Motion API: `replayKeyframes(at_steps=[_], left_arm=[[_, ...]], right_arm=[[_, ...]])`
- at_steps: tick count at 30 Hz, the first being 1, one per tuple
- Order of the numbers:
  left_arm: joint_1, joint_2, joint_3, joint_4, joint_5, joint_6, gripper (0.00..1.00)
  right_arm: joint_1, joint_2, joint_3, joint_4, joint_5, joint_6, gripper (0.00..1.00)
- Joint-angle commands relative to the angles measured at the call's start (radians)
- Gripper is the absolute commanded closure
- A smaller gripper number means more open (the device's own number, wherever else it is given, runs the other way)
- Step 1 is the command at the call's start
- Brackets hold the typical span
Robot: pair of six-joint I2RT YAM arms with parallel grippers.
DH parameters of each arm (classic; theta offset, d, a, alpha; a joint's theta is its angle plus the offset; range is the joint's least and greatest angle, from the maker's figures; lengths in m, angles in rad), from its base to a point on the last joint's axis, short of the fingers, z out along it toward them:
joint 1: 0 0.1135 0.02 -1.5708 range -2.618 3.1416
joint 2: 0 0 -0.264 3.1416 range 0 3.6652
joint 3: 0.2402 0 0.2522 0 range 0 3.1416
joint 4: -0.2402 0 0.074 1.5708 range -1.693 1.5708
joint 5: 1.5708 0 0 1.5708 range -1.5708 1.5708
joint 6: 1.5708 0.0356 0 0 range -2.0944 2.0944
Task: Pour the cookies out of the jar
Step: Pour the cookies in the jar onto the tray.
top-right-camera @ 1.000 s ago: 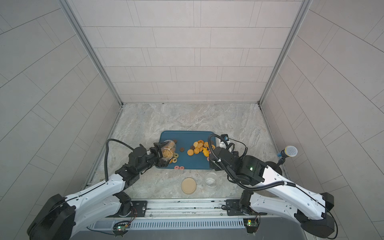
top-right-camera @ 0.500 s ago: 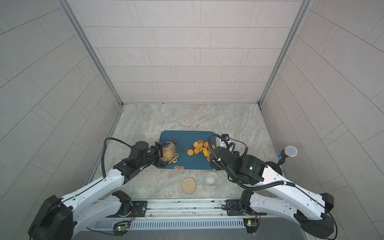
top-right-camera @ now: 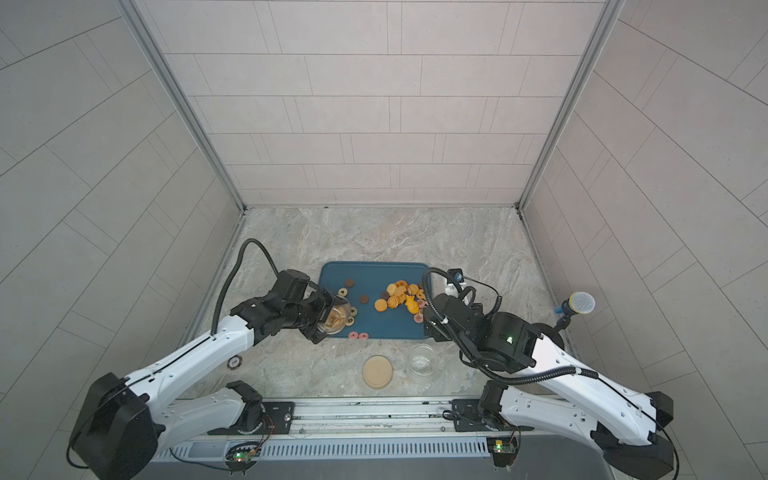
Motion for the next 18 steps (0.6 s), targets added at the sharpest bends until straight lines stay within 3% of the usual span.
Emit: replayKeyframes(at_steps=[1, 2, 6, 10, 12, 13, 14, 15, 17, 18], left_arm=[[0.047, 0.061, 0.006, 0.097, 0.129, 0.029, 1.0], [0.034, 0.08, -0.016, 0.198, 0.179, -0.032, 1.0], [-0.029, -0.007, 0.03, 0.198, 0.113, -0.12, 1.0], [0.039, -0.052, 0.1, 0.094, 0.086, -0.104, 1.0], [0.052, -0.049, 0.031, 0.024, 0.037, -0.106, 1.0], [0.043, -0.027, -0.072, 0.248, 0.14, -0.196, 1.0], [-0.006, -0.01, -0.123, 0.421, 0.163, -0.298, 1.0], [-0.033, -0.011, -0.105, 0.409, 0.148, -0.295, 1.0], [-0.033, -0.05, 0.0, 0.127, 0.047, -0.198, 1.0], [-0.018, -0.069, 0.008, 0.143, 0.023, -0.204, 1.0]], right_arm=[[-0.005, -0.022, 0.012, -0.028, 0.026, 0.007, 0.07], [-0.005, -0.021, 0.011, -0.028, 0.033, 0.006, 0.08], [-0.005, -0.016, 0.002, -0.031, 0.031, 0.008, 0.08], [-0.006, -0.013, -0.003, -0.021, 0.024, 0.014, 0.08], [-0.006, -0.017, -0.002, -0.021, 0.023, 0.015, 0.08], [-0.006, -0.022, -0.009, -0.017, 0.026, 0.016, 0.08], [-0.006, -0.024, -0.013, -0.015, 0.031, 0.016, 0.08], [-0.006, -0.024, -0.014, -0.014, 0.031, 0.016, 0.08], [-0.006, -0.013, -0.01, -0.014, 0.025, 0.011, 0.08], [-0.006, -0.008, -0.006, -0.014, 0.023, 0.011, 0.08]])
